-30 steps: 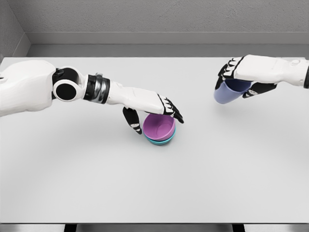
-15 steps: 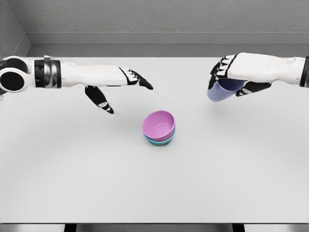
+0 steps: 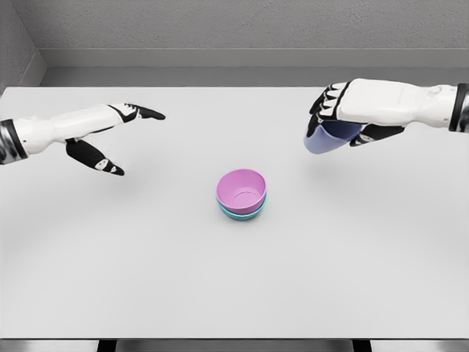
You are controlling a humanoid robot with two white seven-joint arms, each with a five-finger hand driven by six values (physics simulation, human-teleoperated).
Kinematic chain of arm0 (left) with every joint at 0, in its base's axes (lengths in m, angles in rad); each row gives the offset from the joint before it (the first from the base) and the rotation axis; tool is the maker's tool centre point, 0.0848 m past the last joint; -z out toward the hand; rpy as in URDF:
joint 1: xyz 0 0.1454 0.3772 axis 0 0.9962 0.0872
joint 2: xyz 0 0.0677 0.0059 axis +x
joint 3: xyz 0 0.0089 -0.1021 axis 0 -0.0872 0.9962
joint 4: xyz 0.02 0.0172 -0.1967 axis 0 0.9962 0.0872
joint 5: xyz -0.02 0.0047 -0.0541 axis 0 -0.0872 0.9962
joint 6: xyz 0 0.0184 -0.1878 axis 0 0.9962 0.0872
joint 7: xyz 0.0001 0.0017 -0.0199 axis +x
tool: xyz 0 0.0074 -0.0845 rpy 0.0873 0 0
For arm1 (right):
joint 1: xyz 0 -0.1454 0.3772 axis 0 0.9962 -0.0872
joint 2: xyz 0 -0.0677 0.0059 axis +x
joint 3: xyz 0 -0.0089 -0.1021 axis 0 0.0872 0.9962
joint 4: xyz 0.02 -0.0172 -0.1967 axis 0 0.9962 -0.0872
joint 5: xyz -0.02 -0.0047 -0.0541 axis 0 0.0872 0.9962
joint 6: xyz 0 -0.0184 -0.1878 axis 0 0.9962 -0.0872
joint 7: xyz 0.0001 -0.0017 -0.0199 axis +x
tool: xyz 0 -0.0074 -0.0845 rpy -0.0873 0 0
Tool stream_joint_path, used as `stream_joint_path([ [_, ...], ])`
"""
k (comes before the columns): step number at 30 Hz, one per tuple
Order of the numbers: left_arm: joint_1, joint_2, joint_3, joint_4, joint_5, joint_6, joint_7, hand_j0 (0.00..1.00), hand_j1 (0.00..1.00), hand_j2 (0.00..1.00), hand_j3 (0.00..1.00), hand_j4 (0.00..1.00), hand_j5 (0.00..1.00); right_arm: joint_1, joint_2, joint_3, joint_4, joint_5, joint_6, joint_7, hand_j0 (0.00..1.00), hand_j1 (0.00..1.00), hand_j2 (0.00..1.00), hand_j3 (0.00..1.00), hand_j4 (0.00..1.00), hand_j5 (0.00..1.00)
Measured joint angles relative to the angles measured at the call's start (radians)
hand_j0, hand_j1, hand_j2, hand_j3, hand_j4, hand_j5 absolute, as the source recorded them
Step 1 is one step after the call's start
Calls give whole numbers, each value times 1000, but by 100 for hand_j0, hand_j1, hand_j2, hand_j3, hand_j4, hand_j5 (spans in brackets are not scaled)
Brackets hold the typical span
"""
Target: Stacking bowl and cup with both arms
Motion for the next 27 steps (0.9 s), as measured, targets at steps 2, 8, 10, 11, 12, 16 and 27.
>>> stream_joint_path([
  [2,15,11,29,0,1,0,0,100,100,100,100,100,100,-5,1,0,-9,-1,0,0,65,65,65,65,65,65],
  [8,139,28,104,1,-11,0,-3,100,100,100,100,100,100,-20,8,1,-23,-1,0,0,66,66,66,66,66,66],
  [10,153,35,146,1,-11,0,-3,100,100,100,100,100,100,-25,12,2,-27,-1,0,0,65,65,65,65,65,65],
  [11,153,37,159,2,-11,0,-4,100,100,100,100,100,100,-26,17,2,-28,-1,0,0,65,65,65,65,65,65],
  [12,155,39,169,2,-12,0,-3,100,100,100,100,100,100,-28,20,2,-30,-1,0,0,65,65,65,65,65,65],
  [16,158,43,189,2,-12,0,-1,100,100,100,100,100,100,-34,30,4,-35,-1,0,1,65,65,65,65,65,65],
  [27,199,41,226,6,-14,0,-1,100,100,100,100,100,100,-67,80,10,-33,6,0,6,66,66,66,66,66,66],
])
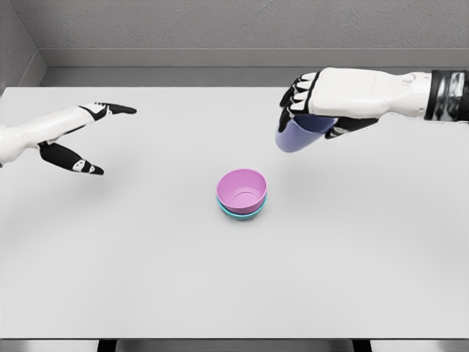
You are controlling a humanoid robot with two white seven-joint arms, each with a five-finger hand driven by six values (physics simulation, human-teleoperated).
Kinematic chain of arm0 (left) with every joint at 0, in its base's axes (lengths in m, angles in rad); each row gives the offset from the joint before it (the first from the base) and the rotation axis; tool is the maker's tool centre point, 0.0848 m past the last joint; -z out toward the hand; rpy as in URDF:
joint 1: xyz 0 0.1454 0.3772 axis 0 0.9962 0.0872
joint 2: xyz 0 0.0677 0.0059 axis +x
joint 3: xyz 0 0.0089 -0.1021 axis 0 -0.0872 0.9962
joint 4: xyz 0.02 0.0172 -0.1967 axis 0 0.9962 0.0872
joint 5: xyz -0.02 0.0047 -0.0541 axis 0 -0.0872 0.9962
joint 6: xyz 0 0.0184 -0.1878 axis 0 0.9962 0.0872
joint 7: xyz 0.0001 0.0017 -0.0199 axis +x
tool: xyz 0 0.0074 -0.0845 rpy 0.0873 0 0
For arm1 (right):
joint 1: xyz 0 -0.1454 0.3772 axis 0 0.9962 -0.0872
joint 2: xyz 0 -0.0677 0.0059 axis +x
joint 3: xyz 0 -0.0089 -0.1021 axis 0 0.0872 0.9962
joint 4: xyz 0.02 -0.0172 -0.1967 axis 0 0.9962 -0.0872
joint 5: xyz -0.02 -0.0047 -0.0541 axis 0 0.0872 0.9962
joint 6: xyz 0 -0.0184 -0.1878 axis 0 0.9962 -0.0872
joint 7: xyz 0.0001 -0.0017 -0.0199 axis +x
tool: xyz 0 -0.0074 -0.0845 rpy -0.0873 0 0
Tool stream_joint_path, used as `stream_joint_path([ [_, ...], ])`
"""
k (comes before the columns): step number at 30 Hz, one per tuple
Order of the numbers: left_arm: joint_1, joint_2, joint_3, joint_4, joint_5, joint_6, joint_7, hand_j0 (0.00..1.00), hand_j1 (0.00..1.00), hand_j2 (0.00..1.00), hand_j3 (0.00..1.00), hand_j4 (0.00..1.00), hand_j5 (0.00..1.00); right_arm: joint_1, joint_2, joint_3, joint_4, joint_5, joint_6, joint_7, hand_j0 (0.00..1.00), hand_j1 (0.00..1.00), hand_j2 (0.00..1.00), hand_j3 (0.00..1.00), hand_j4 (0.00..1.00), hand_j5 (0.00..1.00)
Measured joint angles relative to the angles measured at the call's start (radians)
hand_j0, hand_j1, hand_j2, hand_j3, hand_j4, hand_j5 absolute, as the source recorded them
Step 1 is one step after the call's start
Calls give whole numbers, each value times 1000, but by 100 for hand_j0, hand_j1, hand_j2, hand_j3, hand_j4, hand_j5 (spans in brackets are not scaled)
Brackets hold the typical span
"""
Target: Stacking bowl and cup with both arms
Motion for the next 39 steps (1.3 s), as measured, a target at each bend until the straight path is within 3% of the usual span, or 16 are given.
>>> stream_joint_path([
  [19,3,-1,10,-5,2,0,1,100,100,100,100,100,100,-25,39,7,-40,19,0,7,66,66,66,66,66,66],
  [39,3,-11,9,-3,1,0,1,100,100,100,100,100,100,-3,75,9,-57,31,0,8,66,66,66,66,66,66],
])
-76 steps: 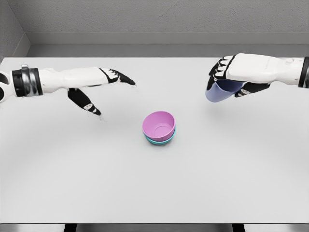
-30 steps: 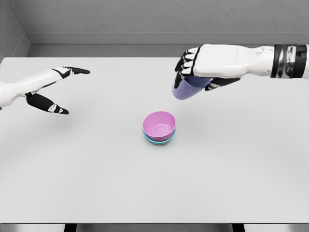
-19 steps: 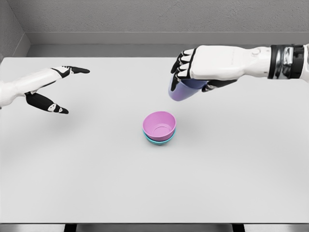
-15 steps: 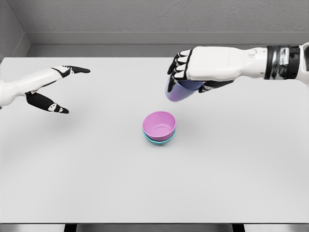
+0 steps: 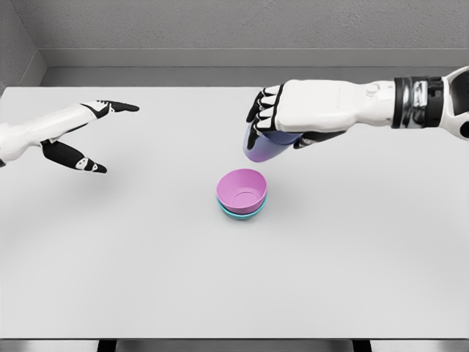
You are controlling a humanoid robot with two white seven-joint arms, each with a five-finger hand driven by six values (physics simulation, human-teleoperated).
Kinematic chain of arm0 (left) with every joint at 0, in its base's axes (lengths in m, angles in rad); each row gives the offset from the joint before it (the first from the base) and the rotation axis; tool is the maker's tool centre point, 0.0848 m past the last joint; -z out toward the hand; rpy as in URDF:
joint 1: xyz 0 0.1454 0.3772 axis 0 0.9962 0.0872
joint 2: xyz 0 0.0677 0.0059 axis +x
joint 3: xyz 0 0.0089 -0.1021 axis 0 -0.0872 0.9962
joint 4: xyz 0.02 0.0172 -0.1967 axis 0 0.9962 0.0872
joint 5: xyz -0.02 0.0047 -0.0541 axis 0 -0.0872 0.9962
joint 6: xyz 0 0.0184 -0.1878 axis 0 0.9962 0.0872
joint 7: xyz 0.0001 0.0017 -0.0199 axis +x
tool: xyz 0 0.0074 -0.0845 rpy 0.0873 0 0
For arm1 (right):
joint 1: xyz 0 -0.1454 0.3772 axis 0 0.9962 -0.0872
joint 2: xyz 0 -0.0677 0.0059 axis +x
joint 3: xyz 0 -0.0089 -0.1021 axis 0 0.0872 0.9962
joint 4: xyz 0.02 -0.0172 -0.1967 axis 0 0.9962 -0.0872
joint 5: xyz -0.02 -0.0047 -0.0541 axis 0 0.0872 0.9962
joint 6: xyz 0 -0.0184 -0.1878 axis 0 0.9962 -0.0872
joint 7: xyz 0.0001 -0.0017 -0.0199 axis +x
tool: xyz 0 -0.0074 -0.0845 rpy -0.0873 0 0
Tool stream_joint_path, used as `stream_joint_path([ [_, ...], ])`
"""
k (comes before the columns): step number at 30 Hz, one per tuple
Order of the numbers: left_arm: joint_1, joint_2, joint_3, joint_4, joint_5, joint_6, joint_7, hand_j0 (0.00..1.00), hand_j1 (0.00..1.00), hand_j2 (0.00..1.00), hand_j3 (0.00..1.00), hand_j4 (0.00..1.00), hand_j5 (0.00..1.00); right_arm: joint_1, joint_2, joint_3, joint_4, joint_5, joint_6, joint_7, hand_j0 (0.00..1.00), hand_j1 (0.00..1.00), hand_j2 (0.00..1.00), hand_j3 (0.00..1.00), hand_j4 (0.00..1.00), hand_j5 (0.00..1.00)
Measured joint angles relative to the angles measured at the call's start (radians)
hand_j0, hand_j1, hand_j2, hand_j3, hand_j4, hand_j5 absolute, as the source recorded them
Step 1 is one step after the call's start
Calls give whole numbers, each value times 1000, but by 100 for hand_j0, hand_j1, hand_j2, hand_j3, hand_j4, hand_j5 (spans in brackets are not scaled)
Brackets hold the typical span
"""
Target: Stacking bowl and cup with both arms
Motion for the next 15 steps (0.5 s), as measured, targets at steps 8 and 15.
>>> stream_joint_path([
  [8,0,-1,0,0,0,0,0,100,100,100,100,100,100,0,22,10,-3,12,0,0,66,66,66,66,66,66],
  [15,0,-1,0,0,0,0,0,100,100,100,100,100,100,0,25,13,-5,16,0,0,66,66,66,66,66,66],
])
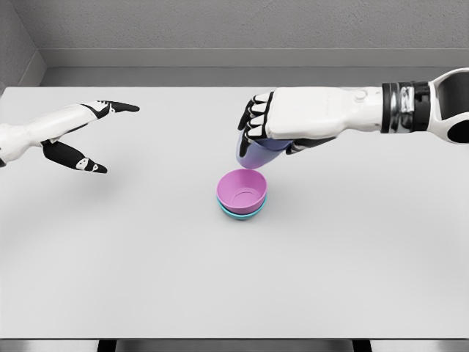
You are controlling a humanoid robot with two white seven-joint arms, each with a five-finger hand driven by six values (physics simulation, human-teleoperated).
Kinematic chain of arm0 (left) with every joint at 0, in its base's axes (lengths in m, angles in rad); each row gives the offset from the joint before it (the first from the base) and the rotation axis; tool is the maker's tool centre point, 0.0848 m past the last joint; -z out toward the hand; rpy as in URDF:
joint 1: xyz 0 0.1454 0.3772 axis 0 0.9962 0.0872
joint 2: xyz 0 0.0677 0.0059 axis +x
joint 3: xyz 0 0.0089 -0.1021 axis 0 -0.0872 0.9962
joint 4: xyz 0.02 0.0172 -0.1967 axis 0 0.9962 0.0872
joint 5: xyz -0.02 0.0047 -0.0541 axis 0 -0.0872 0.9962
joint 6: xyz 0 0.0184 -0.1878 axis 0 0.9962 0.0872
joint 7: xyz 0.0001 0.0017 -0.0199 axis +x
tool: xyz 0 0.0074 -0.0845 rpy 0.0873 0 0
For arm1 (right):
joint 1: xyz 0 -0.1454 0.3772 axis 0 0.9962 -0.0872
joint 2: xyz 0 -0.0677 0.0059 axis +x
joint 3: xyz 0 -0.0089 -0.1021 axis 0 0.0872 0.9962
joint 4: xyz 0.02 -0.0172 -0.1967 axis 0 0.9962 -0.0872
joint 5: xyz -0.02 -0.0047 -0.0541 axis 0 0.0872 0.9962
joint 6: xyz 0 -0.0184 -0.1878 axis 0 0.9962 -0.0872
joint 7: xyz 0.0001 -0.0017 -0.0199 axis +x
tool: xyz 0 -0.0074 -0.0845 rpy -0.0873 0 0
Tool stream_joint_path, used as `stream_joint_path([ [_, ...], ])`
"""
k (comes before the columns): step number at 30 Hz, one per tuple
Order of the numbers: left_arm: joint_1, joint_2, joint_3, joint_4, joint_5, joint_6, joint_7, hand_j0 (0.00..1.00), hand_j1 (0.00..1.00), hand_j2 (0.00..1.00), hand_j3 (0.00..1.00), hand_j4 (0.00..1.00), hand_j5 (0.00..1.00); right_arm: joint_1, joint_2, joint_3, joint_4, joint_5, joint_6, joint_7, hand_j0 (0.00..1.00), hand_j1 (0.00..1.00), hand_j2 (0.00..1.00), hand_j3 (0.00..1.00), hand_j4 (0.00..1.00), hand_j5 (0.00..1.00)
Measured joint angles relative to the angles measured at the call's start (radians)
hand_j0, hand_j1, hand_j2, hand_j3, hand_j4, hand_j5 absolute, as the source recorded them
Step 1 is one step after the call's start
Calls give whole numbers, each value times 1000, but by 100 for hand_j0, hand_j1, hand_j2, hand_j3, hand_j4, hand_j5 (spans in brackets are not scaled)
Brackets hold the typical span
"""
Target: Stacking bowl and cup with both arms
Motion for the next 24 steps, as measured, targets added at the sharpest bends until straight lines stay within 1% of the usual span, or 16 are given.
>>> stream_joint_path([
  [15,0,-1,0,-2,0,0,0,100,100,100,100,100,100,-3,4,20,-14,3,0,0,66,66,66,66,66,66],
  [24,0,-3,-1,-2,0,0,0,100,100,100,100,100,100,-3,30,39,-11,25,0,0,65,65,65,65,65,65],
])
